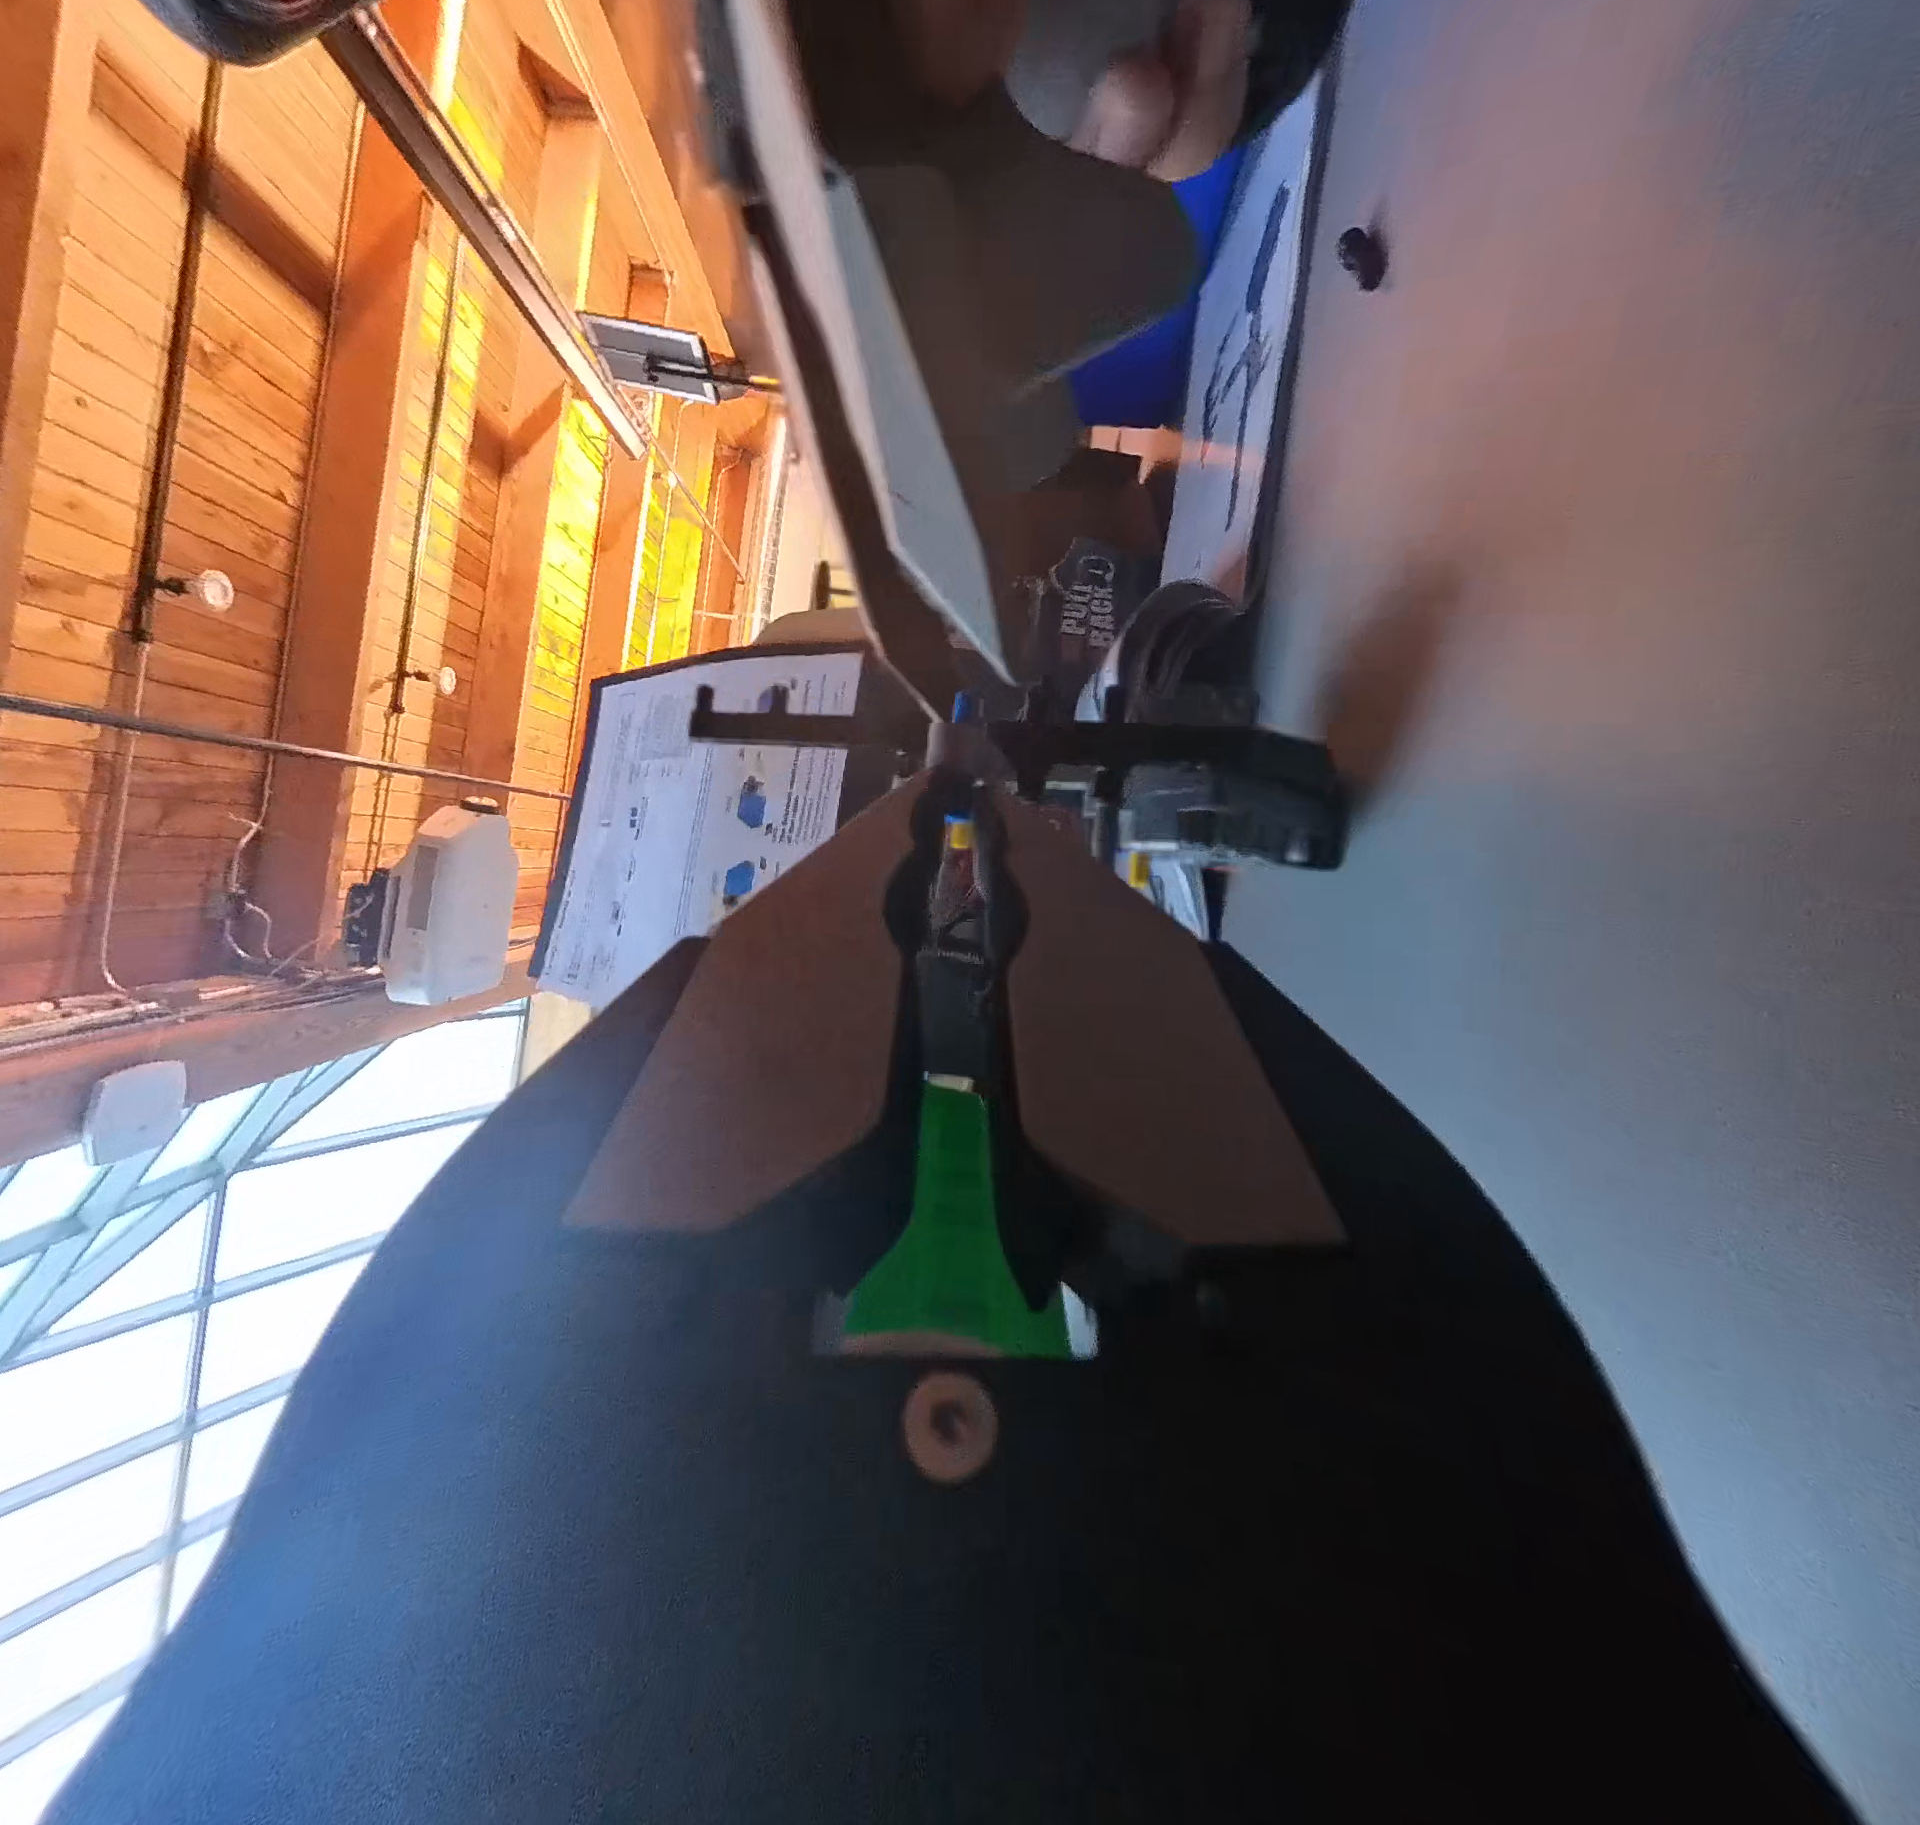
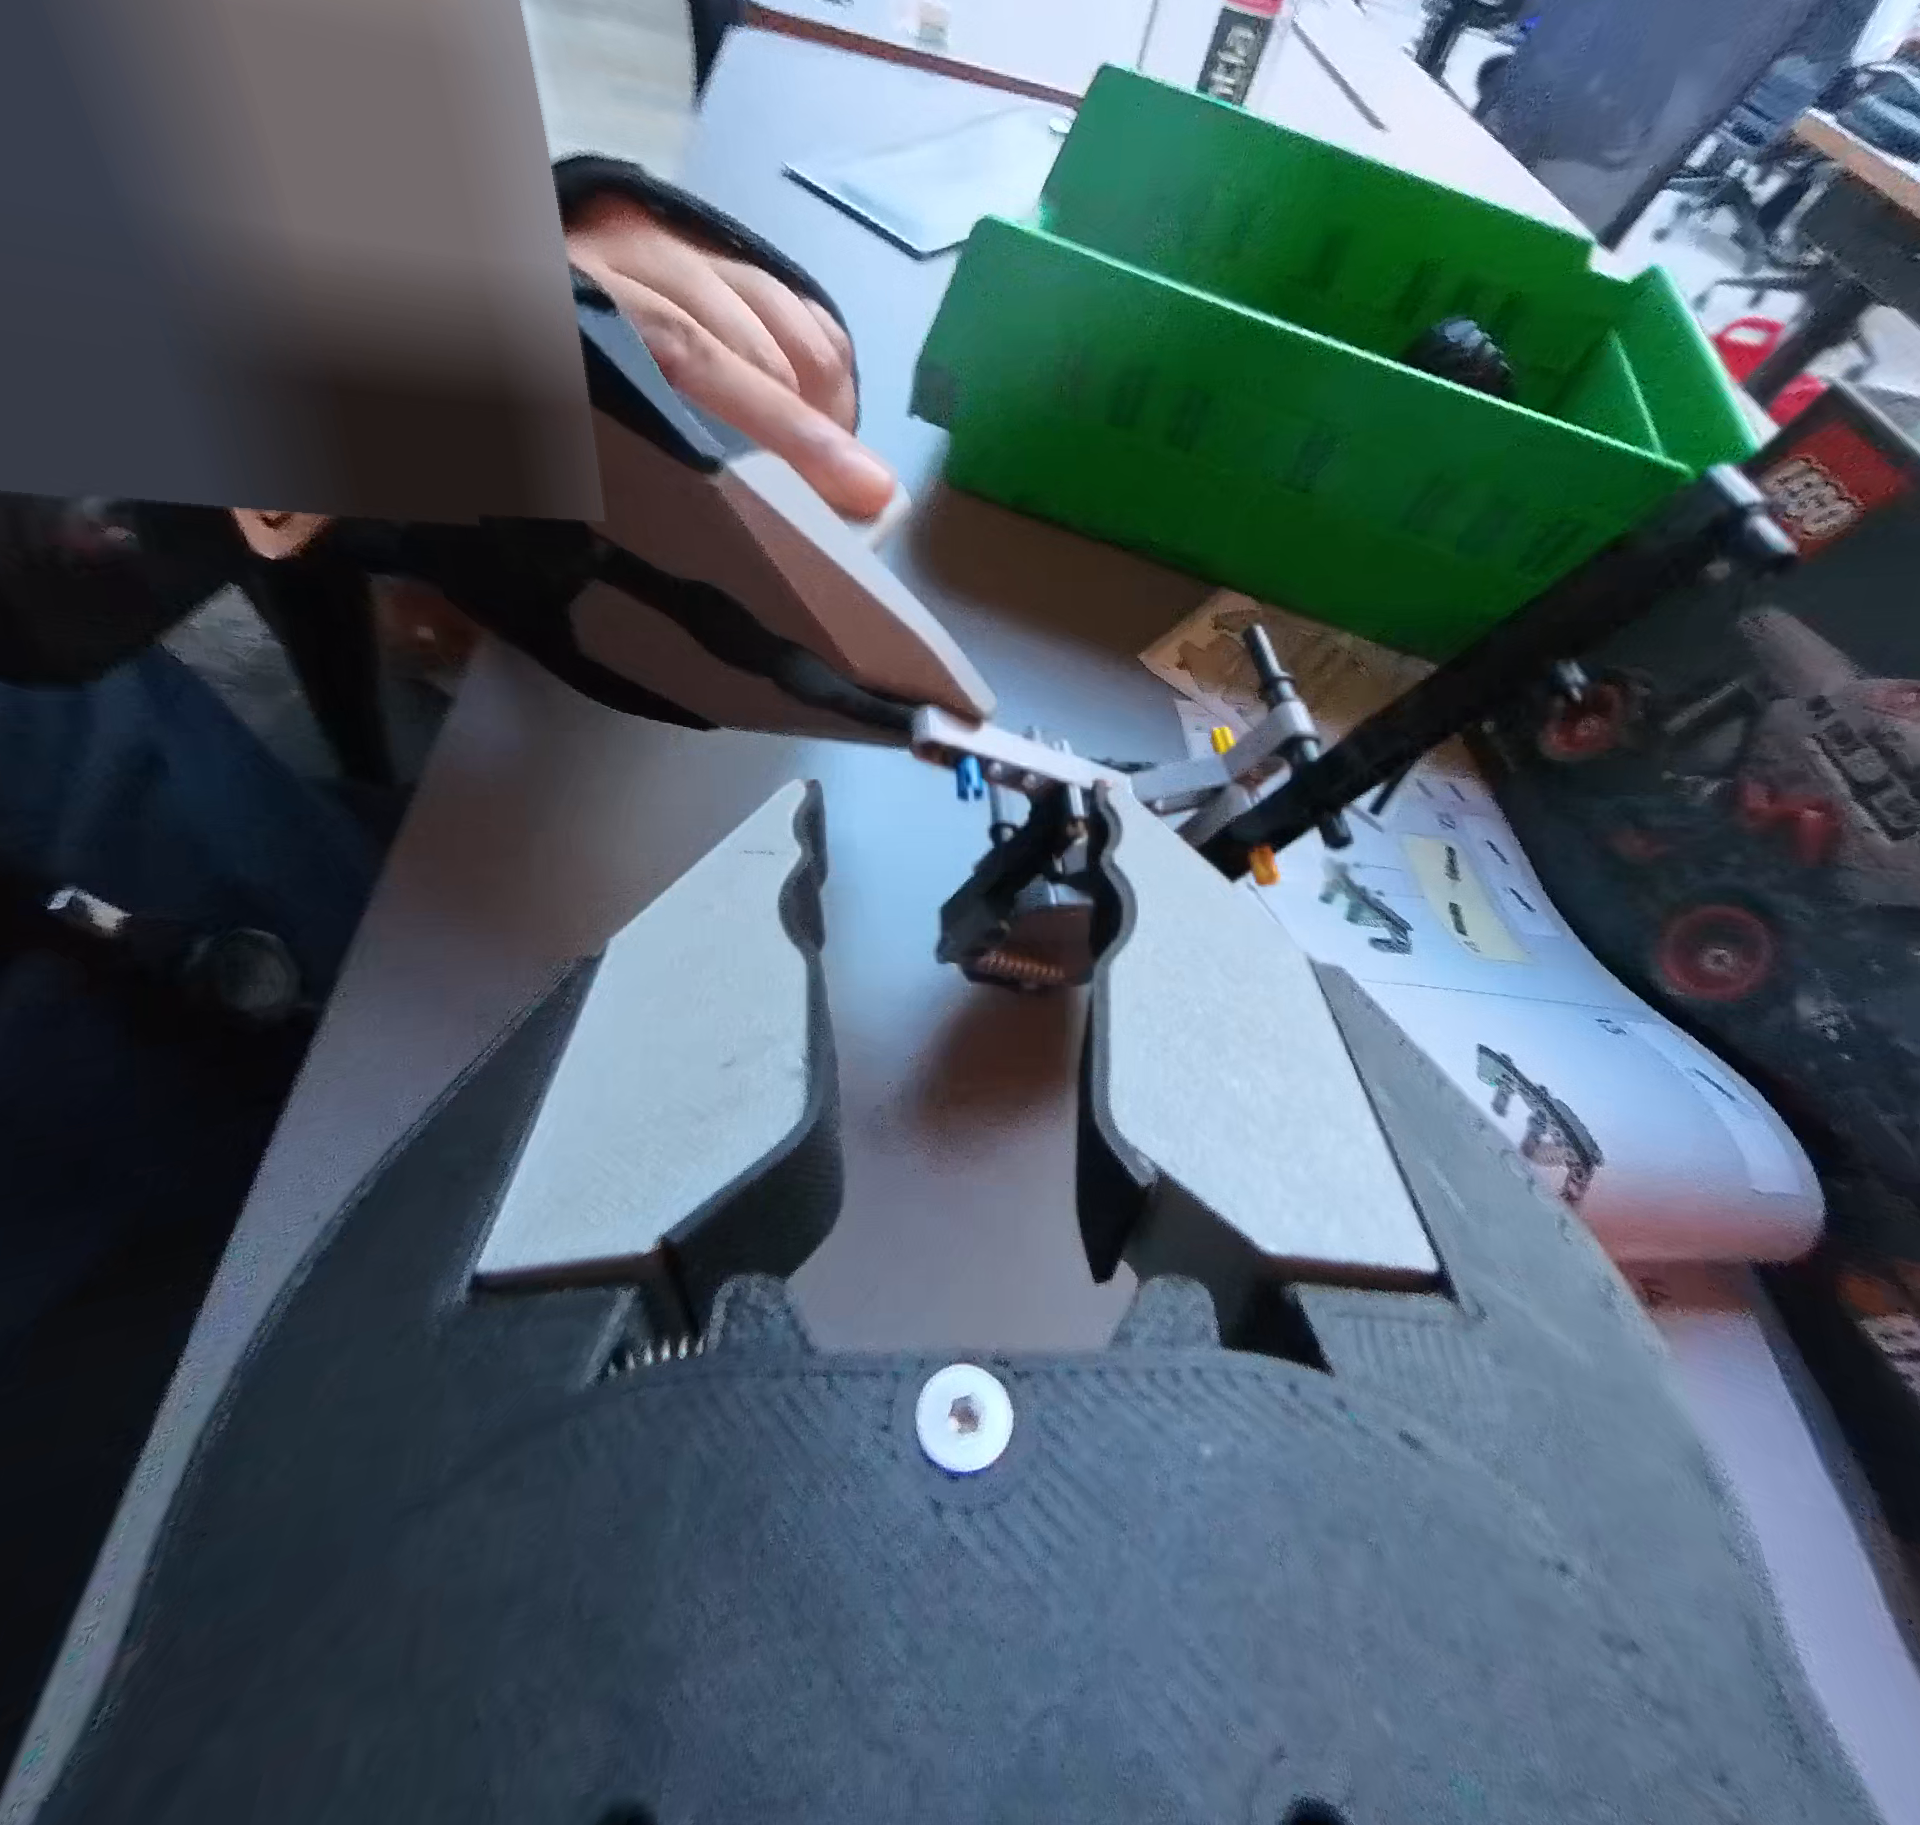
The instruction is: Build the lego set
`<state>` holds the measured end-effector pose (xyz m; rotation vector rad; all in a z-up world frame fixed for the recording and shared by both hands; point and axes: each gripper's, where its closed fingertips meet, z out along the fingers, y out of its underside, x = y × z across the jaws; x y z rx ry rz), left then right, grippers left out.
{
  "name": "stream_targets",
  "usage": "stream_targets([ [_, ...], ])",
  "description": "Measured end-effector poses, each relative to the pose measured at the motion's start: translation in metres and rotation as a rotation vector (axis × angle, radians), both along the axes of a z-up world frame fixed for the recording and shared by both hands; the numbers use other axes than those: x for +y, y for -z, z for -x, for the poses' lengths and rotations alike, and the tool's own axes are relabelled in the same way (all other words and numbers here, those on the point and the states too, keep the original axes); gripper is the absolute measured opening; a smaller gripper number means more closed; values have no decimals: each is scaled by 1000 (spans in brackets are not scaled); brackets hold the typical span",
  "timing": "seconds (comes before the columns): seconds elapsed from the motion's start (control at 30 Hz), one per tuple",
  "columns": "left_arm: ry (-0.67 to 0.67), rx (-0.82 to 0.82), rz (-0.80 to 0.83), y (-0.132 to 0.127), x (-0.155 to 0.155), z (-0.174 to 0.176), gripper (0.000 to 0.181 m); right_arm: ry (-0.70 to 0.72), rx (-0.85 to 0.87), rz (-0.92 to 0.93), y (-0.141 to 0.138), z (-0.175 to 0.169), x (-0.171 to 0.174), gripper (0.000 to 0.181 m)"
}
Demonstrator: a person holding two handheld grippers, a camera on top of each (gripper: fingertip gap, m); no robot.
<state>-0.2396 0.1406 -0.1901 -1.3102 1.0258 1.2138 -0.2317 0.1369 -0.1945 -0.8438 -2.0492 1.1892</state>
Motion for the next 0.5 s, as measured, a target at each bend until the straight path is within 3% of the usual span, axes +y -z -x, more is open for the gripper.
stream_targets([
  [0.17, -8, -77, -21, -3, -2, 9, 0, 37, 24, -8, -3, 3, 7, 46],
  [0.3, -18, -228, 1, -4, -1, 17, 1, 67, 20, 30, -6, 4, 17, 45],
  [0.4, -37, -444, 63, -7, 3, 27, 0, 105, -10, 74, -3, 7, 30, 51],
  [0.5, -108, -708, 164, -8, 14, 42, 1, 127, -113, 141, 12, 11, 34, 76],
])
